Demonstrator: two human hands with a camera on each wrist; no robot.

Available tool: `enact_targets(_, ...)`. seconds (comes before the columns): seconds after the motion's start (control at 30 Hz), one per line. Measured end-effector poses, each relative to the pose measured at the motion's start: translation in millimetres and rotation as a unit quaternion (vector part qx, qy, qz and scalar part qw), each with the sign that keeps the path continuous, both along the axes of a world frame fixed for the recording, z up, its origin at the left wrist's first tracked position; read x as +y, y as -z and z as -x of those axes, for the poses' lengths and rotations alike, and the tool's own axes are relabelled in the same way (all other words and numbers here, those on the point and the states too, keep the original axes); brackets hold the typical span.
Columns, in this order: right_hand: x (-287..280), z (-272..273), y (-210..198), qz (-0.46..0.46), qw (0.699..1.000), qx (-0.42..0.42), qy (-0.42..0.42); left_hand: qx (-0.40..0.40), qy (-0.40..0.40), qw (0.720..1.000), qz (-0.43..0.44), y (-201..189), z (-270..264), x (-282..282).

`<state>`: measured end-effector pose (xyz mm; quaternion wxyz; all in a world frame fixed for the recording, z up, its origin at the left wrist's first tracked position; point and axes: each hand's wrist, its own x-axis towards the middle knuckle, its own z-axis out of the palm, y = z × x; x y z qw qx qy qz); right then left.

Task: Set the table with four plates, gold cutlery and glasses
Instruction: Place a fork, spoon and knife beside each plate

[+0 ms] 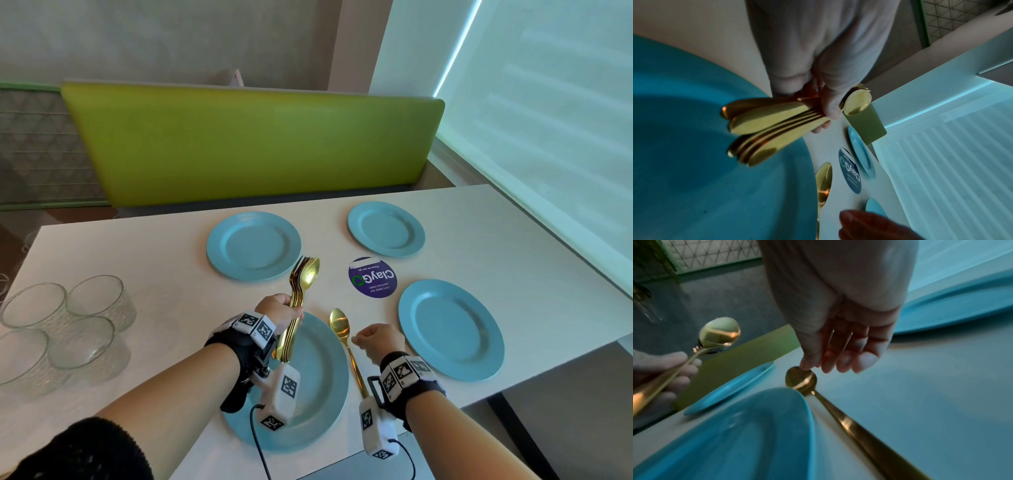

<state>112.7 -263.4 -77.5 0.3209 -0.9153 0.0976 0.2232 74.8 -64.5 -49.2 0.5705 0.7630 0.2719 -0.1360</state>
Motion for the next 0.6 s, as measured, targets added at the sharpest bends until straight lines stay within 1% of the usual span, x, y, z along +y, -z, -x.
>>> enact_targets(0.1,9.7,-6.9,-17.6,-0.044,0.999,-0.01,-0.014,-0.002,0.021,1.0,0.009,-3.0,-6.4,-2.9)
enact_targets(0.2,26.0,-7.5,-34.0,-0.113,0.993,0.008,-0.035,-0.001,0.038,0.999,0.024,-8.6,-12.0,-7.7)
enact_targets(0.37,47.9,-9.7,-50.1,-0.213,0.977,0.023,-0.004,-0.004,0.081,0.994,0.071,-15.8,-21.4,-14.2)
enact_targets(0.47,47.6,-11.3,-50.7,-0.225,0.974,0.014,0.022,-0.011,0.109,0.991,0.074,-18.7,-25.0,-18.7)
enact_targets(0.6,40.7,-15.9,-51.6,-0.247,0.968,0.014,0.047,-0.012,0.119,0.989,0.091,-19.6,-32.2,-25.8)
